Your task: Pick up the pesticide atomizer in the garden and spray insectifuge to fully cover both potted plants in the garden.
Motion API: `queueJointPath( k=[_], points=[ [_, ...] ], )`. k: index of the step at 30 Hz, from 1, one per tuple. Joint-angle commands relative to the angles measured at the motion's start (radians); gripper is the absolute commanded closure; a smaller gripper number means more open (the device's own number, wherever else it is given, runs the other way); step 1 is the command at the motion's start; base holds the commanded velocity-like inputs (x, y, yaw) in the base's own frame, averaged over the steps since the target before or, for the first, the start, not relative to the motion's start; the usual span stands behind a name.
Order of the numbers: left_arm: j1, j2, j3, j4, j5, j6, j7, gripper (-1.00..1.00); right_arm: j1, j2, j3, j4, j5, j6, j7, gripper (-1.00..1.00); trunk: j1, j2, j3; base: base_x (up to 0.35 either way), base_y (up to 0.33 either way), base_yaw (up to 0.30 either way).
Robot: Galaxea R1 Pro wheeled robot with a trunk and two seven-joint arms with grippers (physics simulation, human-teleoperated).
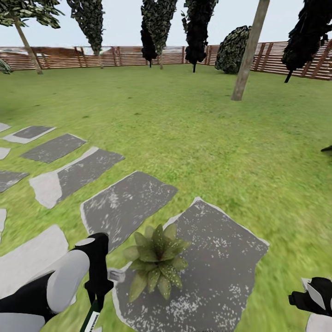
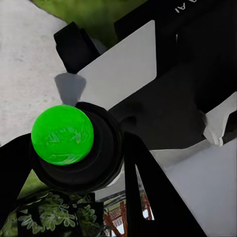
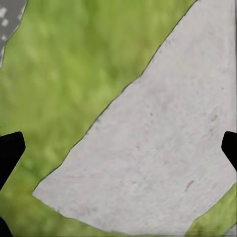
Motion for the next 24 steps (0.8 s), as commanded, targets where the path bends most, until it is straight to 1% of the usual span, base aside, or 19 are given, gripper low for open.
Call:
queueJointPath(
  k=[1,7,15,17,18,21,22,23,24],
  points=[
    [0.0,0.0,0.006,-0.001,-0.01,0.011,-0.009,1.0,-0.001,0.0,0.005,0.002,-0.01,0.001,0.002,-1.0,0.0,0.0,-0.001,0.0,0.004,-0.27],
    [0.0,-0.001,0.006,0.0,-0.01,0.011,-0.009,1.0,-0.001,-0.001,0.003,0.002,-0.01,0.001,0.002,-1.0,0.0,0.0,-0.002,0.0,0.001,-0.261],
    [0.0,-0.001,0.004,-0.006,-0.01,0.011,-0.009,1.0,-0.001,-0.001,0.003,0.002,-0.01,0.001,0.002,-1.0,0.0,0.0,-0.012,0.0,0.0,-0.176],
    [0.0,-0.003,-0.001,-0.008,-0.01,0.01,-0.009,1.0,-0.001,-0.001,0.003,0.002,-0.01,0.001,0.002,-1.0,0.0,0.0,-0.015,0.0,0.0,-0.164],
    [0.0,-0.004,-0.012,-0.008,-0.011,0.01,-0.009,1.0,-0.001,-0.001,0.003,0.002,-0.01,0.001,0.002,-1.0,0.0,0.0,-0.016,0.0,0.0,-0.163],
    [0.0,-0.007,-0.114,-0.009,-0.021,0.01,0.0,1.0,-0.001,-0.001,0.003,0.002,-0.01,0.001,0.001,-1.0,0.0,0.0,-0.02,0.0,0.0,-0.151],
    [0.0,-0.018,-0.181,-0.009,-0.023,0.01,0.003,1.0,-0.001,-0.001,0.003,0.002,-0.01,0.001,0.001,-1.0,0.0,0.0,-0.021,0.0,0.0,-0.063],
    [0.0,-0.028,-0.221,-0.009,-0.024,0.01,0.004,1.0,-0.001,-0.001,0.003,0.002,-0.01,0.001,0.001,-1.0,0.0,0.0,-0.022,0.0,0.0,-0.021],
    [0.0,-0.03,-0.228,-0.008,-0.024,0.011,0.004,1.0,-0.001,-0.001,0.004,0.002,-0.01,0.001,0.001,-1.0,0.0,0.0,-0.022,0.0,0.0,-0.013]
  ],
)
